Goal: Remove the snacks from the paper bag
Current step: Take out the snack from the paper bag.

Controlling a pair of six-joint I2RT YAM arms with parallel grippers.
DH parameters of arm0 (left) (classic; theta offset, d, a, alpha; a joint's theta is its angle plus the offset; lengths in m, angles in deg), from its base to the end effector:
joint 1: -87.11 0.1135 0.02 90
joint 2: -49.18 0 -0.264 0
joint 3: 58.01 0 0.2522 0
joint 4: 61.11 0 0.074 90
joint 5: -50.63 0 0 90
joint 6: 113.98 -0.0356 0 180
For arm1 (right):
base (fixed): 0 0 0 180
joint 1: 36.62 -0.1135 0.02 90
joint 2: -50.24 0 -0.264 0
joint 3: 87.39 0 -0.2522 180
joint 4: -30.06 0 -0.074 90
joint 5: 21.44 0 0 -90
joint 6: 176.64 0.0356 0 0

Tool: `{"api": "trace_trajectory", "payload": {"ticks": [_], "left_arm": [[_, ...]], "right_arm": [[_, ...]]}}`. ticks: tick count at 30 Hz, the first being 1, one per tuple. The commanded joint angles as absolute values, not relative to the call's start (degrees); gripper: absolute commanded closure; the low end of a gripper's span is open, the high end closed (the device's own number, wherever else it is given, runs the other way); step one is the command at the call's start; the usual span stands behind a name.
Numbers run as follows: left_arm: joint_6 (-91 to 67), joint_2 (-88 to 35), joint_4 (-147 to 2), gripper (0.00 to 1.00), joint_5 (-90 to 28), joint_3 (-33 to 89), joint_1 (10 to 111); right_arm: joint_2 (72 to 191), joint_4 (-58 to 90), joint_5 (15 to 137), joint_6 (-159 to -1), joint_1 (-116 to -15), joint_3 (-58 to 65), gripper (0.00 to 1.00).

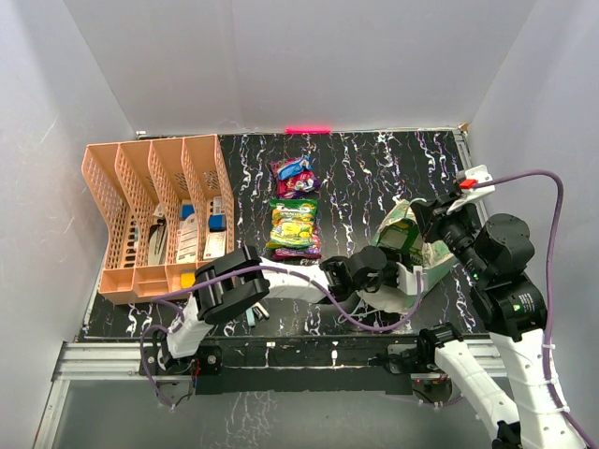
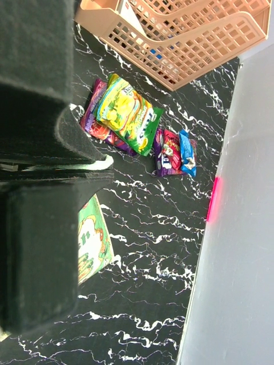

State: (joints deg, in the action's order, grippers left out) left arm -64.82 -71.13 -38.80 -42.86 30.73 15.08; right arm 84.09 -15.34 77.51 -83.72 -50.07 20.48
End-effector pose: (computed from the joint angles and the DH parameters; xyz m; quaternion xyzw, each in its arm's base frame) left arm 0.1490 -0.4523 0.1918 0.6236 0.4375 -0.1517 0.6298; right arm 0.1028 0.0303 0.4033 -0.1200 0.7395 0.1518 0.6448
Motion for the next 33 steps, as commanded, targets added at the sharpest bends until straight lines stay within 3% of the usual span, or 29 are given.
{"api": "trace_trajectory", "payload": {"ticks": [1,7,12,15,18,22,25,33], "left_arm": [[-65.1,-72.0,-37.6,0.59,-42.9,34.9,15.0],[-66.3,-75.4,-37.3,0.46,-44.6,37.8,15.3],[-67.8,-80.5,-36.8,0.43,-51.7,43.6,16.3],[-68.1,-82.6,-36.4,0.53,-53.8,47.0,17.1],[-68.4,-82.7,-37.0,0.79,-53.8,48.1,17.6],[-68.3,-78.7,-36.1,0.93,-52.2,43.8,17.6],[-66.2,-74.0,-38.0,1.00,-49.0,39.7,17.6],[-63.9,-61.8,-38.5,1.00,-46.2,28.9,15.1]], "right_arm": [[84.0,-11.7,78.6,-84.0,-50.1,17.5,0.93],[84.2,-11.6,79.2,-83.8,-50.1,17.3,0.93],[84.3,-11.6,80.0,-83.0,-50.1,16.7,0.93],[84.3,-11.6,80.3,-82.8,-50.2,16.6,0.93],[84.3,-11.8,79.9,-82.8,-50.1,16.3,0.93],[84.0,-11.9,78.2,-84.3,-50.2,17.1,0.93],[83.9,-11.9,75.6,-85.5,-50.1,18.1,0.93],[83.9,-10.8,72.7,-86.3,-50.2,19.8,0.93]]}}
